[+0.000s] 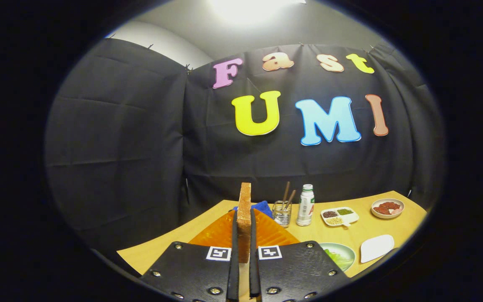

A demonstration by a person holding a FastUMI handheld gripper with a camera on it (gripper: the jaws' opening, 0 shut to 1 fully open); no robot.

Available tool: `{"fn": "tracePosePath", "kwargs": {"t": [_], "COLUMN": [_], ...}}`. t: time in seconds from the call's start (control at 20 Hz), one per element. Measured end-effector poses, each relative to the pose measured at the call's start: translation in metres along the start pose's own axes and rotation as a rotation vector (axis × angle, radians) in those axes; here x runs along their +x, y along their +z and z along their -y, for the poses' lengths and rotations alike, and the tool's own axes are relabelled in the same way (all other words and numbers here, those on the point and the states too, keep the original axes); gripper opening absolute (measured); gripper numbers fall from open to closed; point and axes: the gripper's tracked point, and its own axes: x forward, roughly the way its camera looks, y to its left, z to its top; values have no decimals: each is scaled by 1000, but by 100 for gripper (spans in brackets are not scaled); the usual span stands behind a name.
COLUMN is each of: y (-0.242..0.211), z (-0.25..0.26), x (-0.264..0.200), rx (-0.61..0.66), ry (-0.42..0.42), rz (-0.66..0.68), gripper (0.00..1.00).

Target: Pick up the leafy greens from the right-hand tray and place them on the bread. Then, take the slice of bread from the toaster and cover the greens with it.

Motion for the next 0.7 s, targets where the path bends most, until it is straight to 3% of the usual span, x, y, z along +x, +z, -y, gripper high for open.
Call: {"fn": "tracePosePath", "kwargs": {"t": [0.4, 0.7], "y": [-18, -47], "z": [84, 118], "x": [-21, -34], "rx": [-10, 13], "ry": [-89, -102], "rz": [-3, -50], "gripper": [10, 10]}}
